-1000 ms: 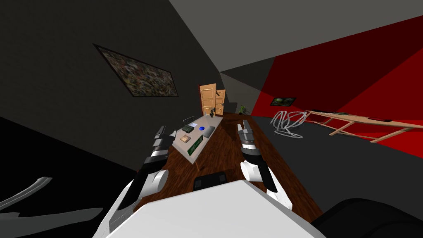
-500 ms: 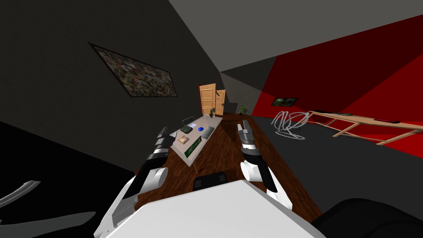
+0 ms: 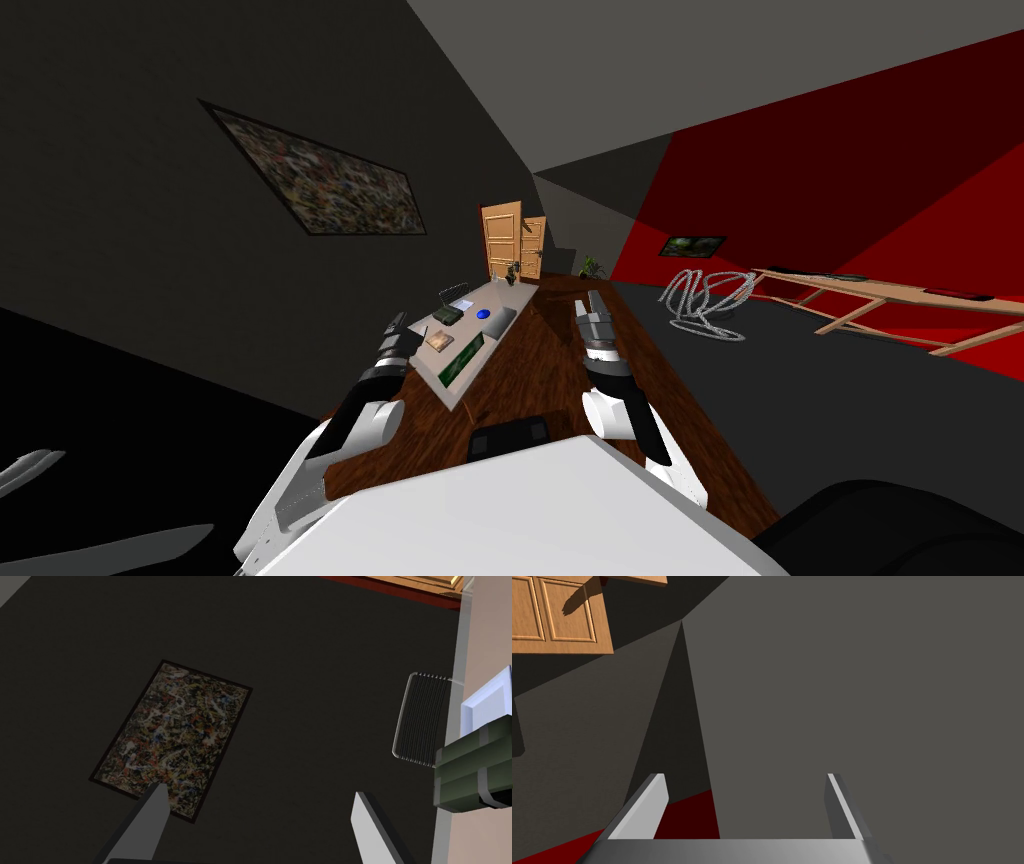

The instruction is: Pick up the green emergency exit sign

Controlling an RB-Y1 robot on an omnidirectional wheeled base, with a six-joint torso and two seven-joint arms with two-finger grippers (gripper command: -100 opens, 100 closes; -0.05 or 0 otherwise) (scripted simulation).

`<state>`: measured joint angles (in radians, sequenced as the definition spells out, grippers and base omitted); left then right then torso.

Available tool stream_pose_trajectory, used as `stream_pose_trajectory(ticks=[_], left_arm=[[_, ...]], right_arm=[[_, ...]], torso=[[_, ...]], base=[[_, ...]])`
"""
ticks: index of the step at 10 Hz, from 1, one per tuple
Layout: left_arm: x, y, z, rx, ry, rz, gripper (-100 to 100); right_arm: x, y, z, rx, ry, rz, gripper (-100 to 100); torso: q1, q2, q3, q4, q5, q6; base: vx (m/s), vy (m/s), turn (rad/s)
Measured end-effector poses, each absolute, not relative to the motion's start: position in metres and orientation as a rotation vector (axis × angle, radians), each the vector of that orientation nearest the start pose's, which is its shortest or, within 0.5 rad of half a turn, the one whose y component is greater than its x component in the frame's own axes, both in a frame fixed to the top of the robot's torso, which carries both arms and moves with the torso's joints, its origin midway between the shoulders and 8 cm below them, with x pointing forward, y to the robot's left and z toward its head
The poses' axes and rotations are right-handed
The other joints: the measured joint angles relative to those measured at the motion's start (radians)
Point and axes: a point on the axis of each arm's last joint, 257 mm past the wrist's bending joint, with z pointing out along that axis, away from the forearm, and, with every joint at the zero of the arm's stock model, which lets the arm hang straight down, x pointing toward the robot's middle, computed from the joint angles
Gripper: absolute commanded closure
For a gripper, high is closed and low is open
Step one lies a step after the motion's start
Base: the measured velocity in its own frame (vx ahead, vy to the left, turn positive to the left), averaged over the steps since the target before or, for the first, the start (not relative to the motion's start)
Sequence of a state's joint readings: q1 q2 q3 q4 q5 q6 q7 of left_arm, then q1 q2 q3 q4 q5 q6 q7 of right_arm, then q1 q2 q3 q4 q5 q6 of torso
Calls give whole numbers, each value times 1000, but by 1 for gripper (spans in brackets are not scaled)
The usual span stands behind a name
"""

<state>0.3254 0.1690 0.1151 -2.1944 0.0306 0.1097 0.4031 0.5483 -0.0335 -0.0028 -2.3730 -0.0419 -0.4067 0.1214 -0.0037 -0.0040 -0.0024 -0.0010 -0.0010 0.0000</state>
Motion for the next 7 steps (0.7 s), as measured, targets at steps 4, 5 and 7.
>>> stream_pose_trajectory(ticks=[4, 5, 7], left_arm=[[458, 348, -115, -1375, 879, -1333, -100], [458, 350, -122, -1398, 885, -1321, -100], [461, 361, -140, -1476, 891, -1290, -100]], right_arm=[[337, -284, 33, 645, 677, 1191, 0], [337, -284, 33, 645, 677, 1191, 0], [337, -284, 33, 645, 677, 1191, 0]], torso=[[-1, 0, 0, 0, 0, 0], [2, 2, 1, 0, 0, 0], [1, 0, 0, 0, 0, 0]], base=[[46, -63, 8], [46, -37, 5], [54, -62, 4]])
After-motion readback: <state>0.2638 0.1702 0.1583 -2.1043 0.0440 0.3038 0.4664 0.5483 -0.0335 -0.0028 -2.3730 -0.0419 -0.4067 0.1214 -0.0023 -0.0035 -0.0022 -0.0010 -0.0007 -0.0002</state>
